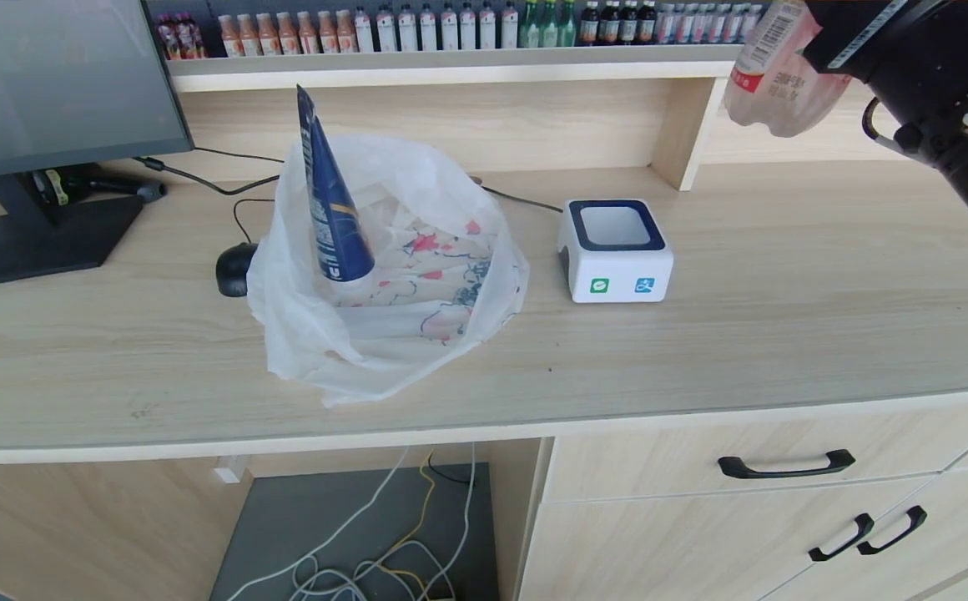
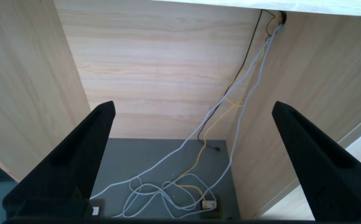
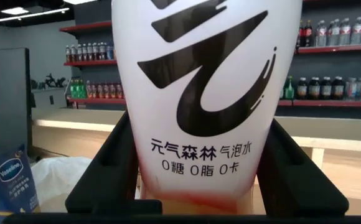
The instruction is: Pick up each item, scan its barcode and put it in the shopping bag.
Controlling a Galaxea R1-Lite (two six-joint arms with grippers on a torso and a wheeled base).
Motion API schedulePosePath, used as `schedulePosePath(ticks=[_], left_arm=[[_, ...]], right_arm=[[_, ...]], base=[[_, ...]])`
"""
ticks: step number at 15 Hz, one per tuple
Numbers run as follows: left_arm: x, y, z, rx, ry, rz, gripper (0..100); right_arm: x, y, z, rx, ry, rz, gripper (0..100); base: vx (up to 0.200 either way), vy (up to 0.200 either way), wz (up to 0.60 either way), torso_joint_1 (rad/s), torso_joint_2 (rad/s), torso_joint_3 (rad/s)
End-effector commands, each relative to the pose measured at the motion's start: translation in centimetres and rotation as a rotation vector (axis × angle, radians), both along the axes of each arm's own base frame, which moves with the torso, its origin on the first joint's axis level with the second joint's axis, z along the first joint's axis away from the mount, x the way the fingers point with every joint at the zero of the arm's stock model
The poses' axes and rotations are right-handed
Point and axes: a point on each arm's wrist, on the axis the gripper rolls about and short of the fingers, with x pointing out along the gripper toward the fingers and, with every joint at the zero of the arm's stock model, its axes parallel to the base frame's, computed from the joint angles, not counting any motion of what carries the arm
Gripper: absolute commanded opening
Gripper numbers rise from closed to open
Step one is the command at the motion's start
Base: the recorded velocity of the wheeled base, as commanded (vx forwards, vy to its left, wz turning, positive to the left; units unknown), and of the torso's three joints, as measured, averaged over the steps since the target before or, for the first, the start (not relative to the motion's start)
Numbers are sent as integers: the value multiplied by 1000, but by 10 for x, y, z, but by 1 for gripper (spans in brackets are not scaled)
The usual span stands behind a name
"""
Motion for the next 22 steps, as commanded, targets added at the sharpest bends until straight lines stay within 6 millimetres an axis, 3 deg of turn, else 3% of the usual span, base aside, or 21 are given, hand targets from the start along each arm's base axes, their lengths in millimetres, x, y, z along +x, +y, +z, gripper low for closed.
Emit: schedulePosePath(ticks=[1,8,13,22], left_arm=[[0,0,0,-2,1,1,100],[0,0,0,-2,3,1,100],[0,0,0,-2,0,1,100],[0,0,0,-2,0,1,100]], right_arm=[[-9,8,4,32,-5,29,0],[-12,6,-6,47,4,29,0],[-1,-2,-10,23,4,-29,0],[2,-1,-7,26,-10,-30,0]], base=[[0,0,0,0,0,0],[0,0,0,0,0,0],[0,0,0,0,0,0],[0,200,0,1,3,5]])
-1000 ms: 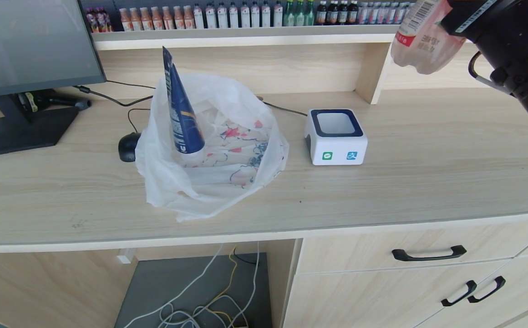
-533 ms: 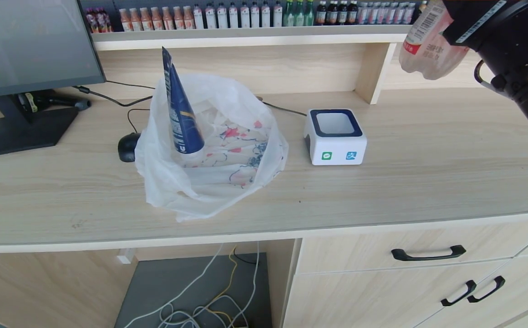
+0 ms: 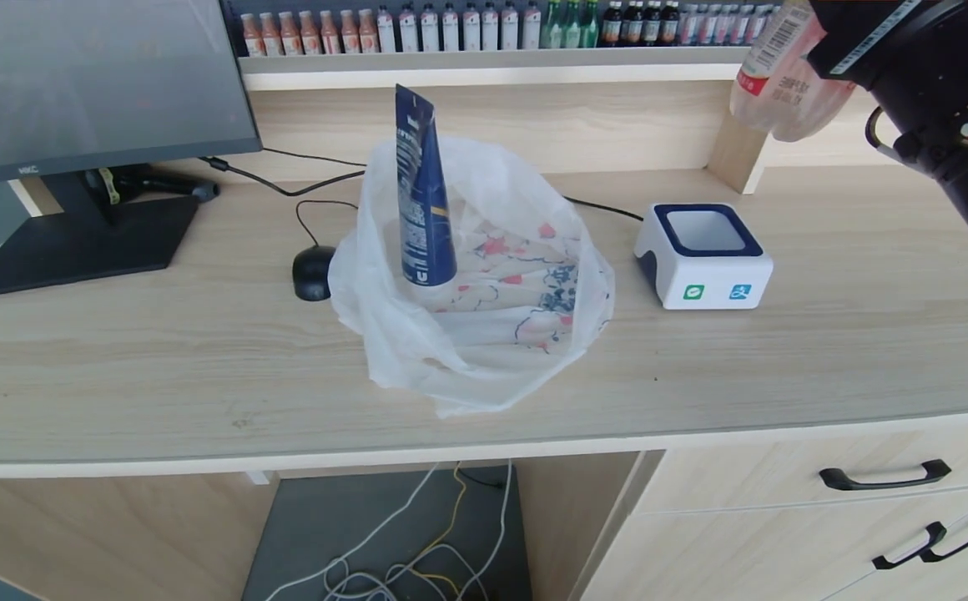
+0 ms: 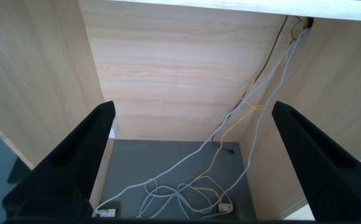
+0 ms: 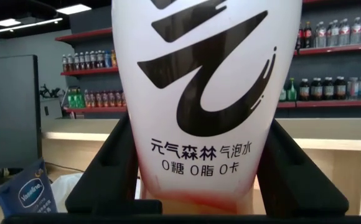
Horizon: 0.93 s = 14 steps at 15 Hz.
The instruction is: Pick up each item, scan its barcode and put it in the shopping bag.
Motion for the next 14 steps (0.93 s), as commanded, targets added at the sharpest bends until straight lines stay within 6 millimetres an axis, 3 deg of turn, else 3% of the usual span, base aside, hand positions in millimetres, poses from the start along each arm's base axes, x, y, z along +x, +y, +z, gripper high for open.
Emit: schedulePosePath(ticks=[1,4,14], left_arm=[[0,0,0,0,0,-2,100],[0,0,0,0,1,0,100],[0,0,0,0,0,0,100]], right_arm=[[3,2,0,1,-1,1,0],[4,-1,2,6,-10,-11,0],[8,1,1,5,-5,-8,0]], base=[[0,200,0,7,-2,17],[0,200,0,1,2,1],[0,0,0,0,0,0]])
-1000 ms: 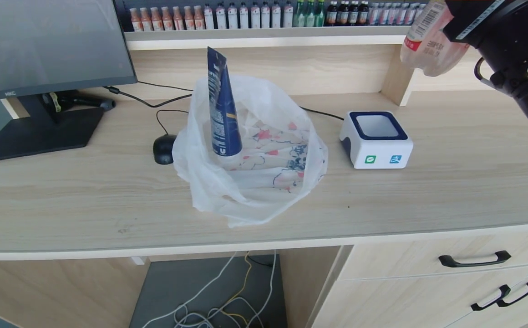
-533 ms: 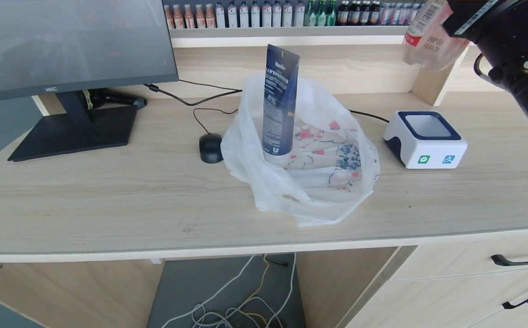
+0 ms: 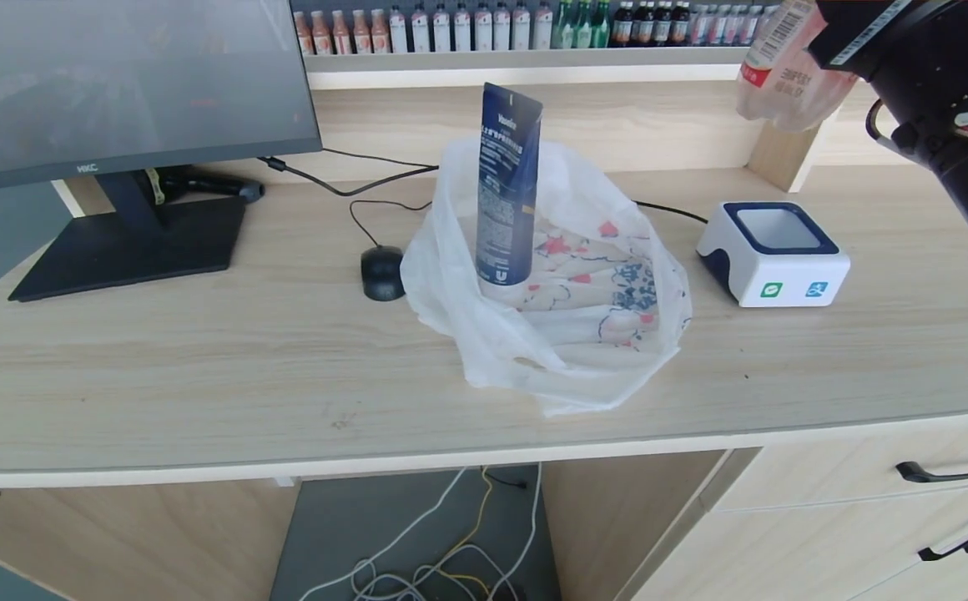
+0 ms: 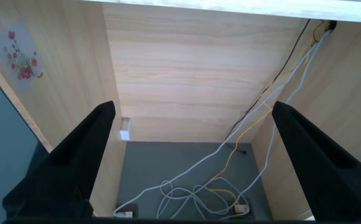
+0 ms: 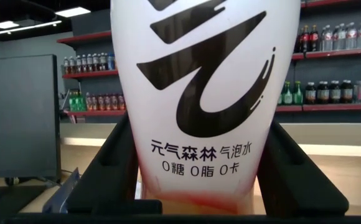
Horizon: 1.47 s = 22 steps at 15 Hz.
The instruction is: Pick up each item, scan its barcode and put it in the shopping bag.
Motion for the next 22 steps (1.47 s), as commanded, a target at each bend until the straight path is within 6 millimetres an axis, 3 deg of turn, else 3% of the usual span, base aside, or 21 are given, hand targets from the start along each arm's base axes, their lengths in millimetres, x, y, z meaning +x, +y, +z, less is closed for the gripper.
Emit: schedulePosePath(ticks=[1,7,9,12,17,20,22], left_arm=[[0,0,0,0,0,0,100],[0,0,0,0,0,0,100],[0,0,0,0,0,0,100],[0,0,0,0,2,0,100],[0,0,0,0,0,0,100],[0,0,0,0,0,0,100],[0,0,0,0,2,0,100]], right_arm=[[4,5,-3,-8,12,12,0],[26,45,-15,-51,85,86,0],[24,71,-26,-95,126,139,0],[35,91,-39,-119,146,160,0],[63,75,-53,-115,150,77,0],[85,47,-61,-107,161,-9,0],[91,50,-82,-113,216,5,0]], base=[[0,0,0,0,0,0],[0,0,0,0,0,0],[0,0,0,0,0,0],[0,0,0,0,0,0],[0,0,0,0,0,0],[0,0,0,0,0,0],[0,0,0,0,0,0]])
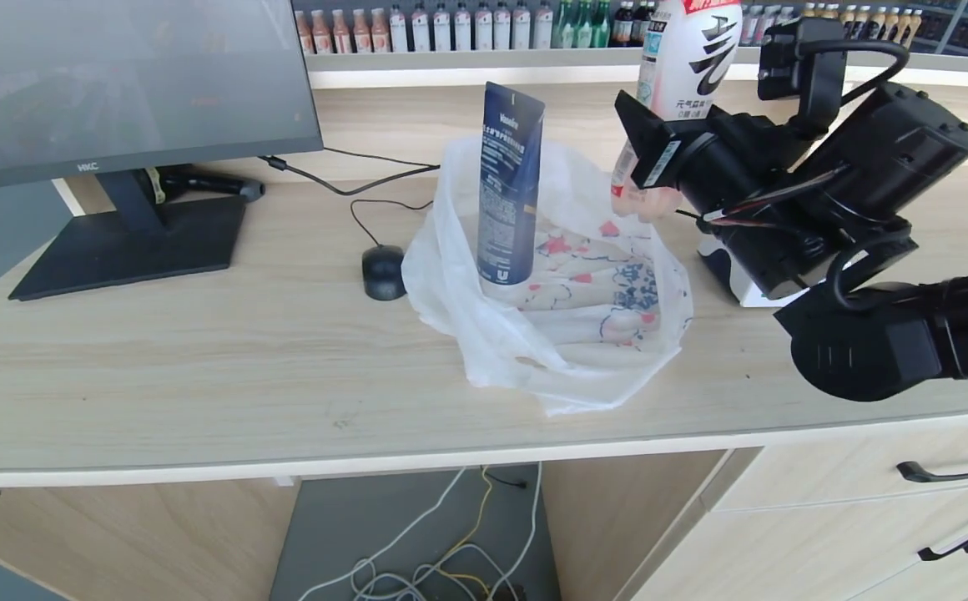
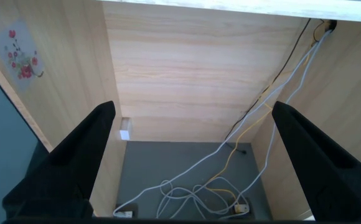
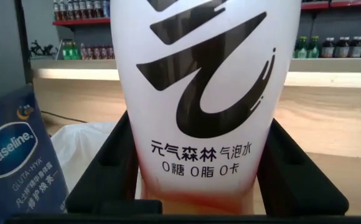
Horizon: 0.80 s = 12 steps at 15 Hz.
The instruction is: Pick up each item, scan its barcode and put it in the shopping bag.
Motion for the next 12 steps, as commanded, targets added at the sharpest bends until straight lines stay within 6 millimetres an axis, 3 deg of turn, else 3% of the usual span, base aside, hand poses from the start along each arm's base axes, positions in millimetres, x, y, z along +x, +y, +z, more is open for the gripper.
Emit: schedulePosePath(ticks=[1,12], left_arm=[[0,0,0,0,0,0,100],[0,0,0,0,0,0,100]], right_arm=[[11,6,-23,-20,52,4,0],[17,6,-37,-26,43,-13,0]], base=[[0,0,0,0,0,0],[0,0,0,0,0,0]])
